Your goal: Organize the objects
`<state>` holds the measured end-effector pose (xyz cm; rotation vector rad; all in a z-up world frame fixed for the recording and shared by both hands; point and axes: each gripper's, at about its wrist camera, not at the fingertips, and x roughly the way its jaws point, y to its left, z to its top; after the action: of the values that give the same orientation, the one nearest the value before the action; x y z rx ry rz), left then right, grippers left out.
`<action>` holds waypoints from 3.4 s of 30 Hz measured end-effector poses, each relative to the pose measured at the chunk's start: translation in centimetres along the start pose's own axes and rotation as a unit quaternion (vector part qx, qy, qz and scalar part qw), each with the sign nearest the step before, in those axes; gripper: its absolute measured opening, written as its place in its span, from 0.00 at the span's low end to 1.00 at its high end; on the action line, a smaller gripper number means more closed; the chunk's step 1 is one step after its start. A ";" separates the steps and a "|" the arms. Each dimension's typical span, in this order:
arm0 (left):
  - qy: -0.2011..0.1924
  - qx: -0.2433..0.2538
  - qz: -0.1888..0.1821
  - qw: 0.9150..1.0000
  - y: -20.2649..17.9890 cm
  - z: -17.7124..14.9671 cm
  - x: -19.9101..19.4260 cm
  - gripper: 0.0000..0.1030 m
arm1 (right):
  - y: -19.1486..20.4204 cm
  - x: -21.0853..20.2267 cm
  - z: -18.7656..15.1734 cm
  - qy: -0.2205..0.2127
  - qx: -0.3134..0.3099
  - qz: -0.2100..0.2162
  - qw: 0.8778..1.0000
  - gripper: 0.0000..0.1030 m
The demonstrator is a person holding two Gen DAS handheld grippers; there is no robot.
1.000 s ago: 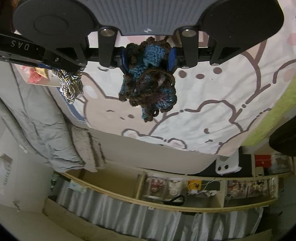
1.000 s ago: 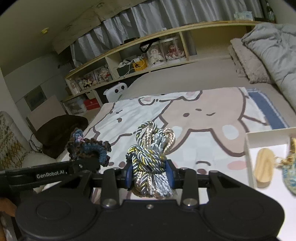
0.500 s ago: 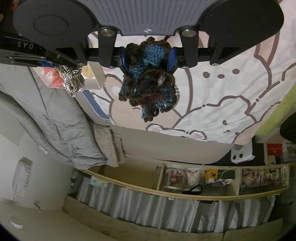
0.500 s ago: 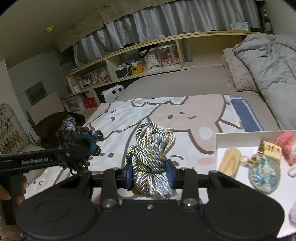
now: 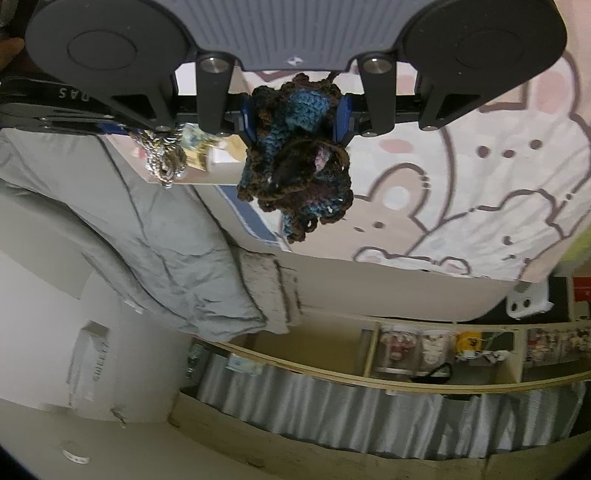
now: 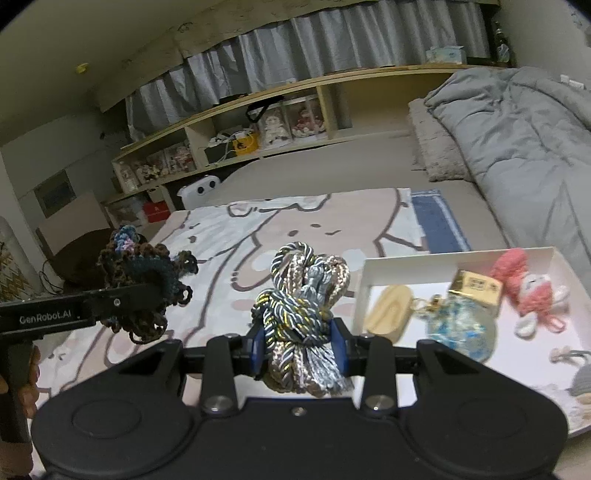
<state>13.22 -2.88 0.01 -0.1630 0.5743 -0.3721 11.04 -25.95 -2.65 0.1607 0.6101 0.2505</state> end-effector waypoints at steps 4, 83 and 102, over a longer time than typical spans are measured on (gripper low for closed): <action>0.005 0.007 -0.021 1.000 -1.9 -0.6 0.8 0.41 | -1.4 -0.5 -0.3 0.008 0.002 -0.022 1.000 0.36; 0.094 0.082 -0.022 0.992 -10.2 -1.0 2.1 1.00 | -6.8 -9.6 -1.3 0.016 0.063 -0.165 0.984 1.00; 0.089 0.087 0.001 0.992 -8.6 -3.7 -2.7 1.00 | -4.3 -12.8 -5.4 0.016 0.076 -0.181 0.980 1.00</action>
<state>6.49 -9.97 0.46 0.0388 0.7142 -0.4350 -1.42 -33.22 -1.01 0.1889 0.6788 -0.1466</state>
